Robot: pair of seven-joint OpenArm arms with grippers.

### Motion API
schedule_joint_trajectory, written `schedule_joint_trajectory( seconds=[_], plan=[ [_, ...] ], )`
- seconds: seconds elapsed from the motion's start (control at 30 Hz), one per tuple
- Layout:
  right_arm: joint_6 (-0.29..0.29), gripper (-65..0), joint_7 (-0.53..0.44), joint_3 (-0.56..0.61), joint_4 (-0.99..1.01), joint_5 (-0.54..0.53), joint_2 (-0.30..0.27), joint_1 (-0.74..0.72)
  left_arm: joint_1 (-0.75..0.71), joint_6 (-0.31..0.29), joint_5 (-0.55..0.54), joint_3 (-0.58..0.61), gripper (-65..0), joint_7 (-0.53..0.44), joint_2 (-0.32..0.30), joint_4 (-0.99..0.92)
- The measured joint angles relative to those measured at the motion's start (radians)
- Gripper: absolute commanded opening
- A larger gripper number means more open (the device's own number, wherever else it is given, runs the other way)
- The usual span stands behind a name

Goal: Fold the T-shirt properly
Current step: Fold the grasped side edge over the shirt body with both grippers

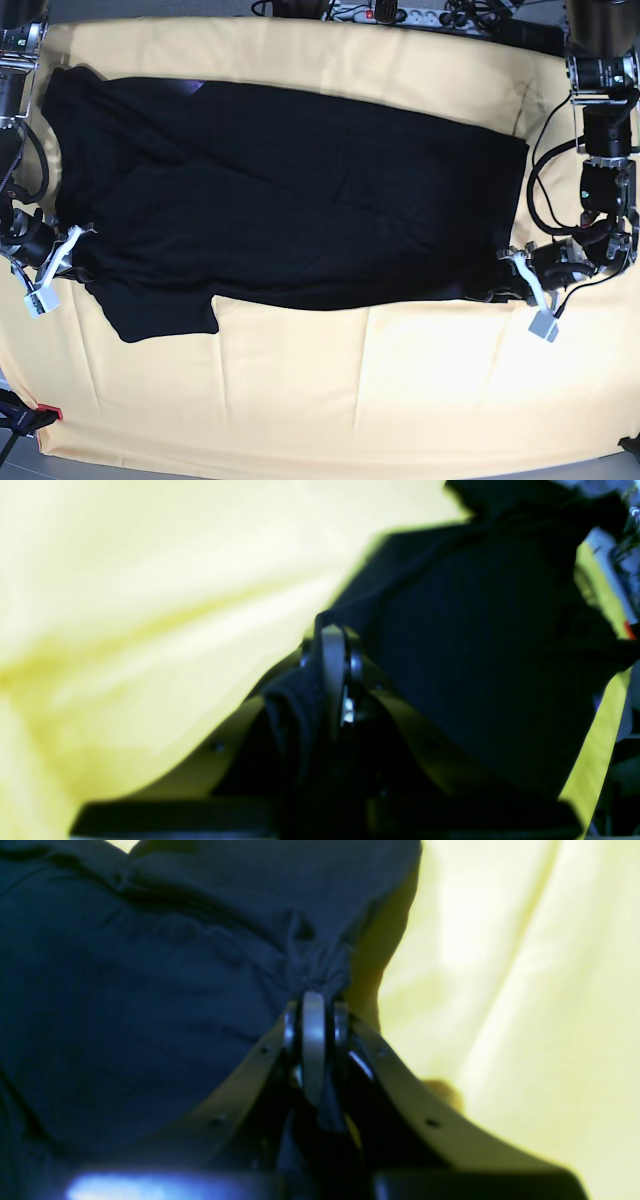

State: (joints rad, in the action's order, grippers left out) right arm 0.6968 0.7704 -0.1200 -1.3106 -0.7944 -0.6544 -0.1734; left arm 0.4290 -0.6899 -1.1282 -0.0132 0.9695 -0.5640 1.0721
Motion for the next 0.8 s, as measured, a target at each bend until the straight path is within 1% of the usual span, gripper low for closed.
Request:
schedule_joint_trajectory(
  seconds=[0.1, 0.17, 0.2, 0.27, 0.33, 0.43, 0.5, 0.53, 0.63, 0.73, 0.8],
  plan=[
    [0.000, -65.0, 0.002, -0.001, -0.004, -0.010, -0.032, 0.018, -0.019, 0.000, -0.057, 0.000, -65.0, 0.001, -0.044, 0.000],
    [0.000, -65.0, 0.046, -0.001, -0.003, -0.043, -0.040, 0.026, -0.021, 0.000, -0.100, 0.000, -65.0, 0.030, -0.063, 0.000],
    [0.000, -65.0, 0.063, 0.000, -0.003, -0.058, -0.042, 0.027, -0.021, 0.000, -0.117, 0.000, -65.0, 0.053, -0.068, 0.000],
    [0.000, -65.0, 0.065, -0.001, -0.004, -0.085, -0.050, 0.025, -0.021, 0.000, -0.162, 0.000, -65.0, 0.092, -0.080, 0.000],
    [0.000, -65.0, 0.082, -0.001, -0.004, -0.109, -0.063, 0.023, -0.022, 0.000, -0.216, 0.000, -65.0, 0.151, -0.097, 0.000],
    [0.000, -65.0, 0.159, -0.001, -0.004, -0.151, -0.074, 0.024, -0.021, 0.000, -0.338, 0.000, -65.0, 0.261, -0.111, 0.001],
    [0.000, -65.0, 0.204, -0.001, -0.019, -0.188, -0.082, 0.027, -0.020, -0.001, -0.332, 0.000, -65.0, 0.332, -0.113, 0.005],
    [-0.001, -65.0, 0.228, -0.001, -0.032, -0.208, -0.088, 0.026, -0.022, 0.000, -0.329, 0.000, -65.0, 0.352, -0.113, 0.011],
    [0.000, -65.0, 0.261, -0.001, -0.075, -0.244, -0.111, 0.026, -0.022, 0.000, -0.331, 0.000, -65.0, 0.370, -0.115, 0.032],
    [0.000, -65.0, 0.317, -0.001, -0.091, -0.246, -0.118, 0.024, -0.021, 0.000, -0.331, 0.000, -65.0, 0.367, -0.120, 0.040],
    [0.000, -65.0, 0.327, 0.000, -0.092, -0.246, -0.126, 0.036, -0.022, 0.000, -0.331, 0.001, -65.0, 0.372, -0.128, 0.040]
  ],
)
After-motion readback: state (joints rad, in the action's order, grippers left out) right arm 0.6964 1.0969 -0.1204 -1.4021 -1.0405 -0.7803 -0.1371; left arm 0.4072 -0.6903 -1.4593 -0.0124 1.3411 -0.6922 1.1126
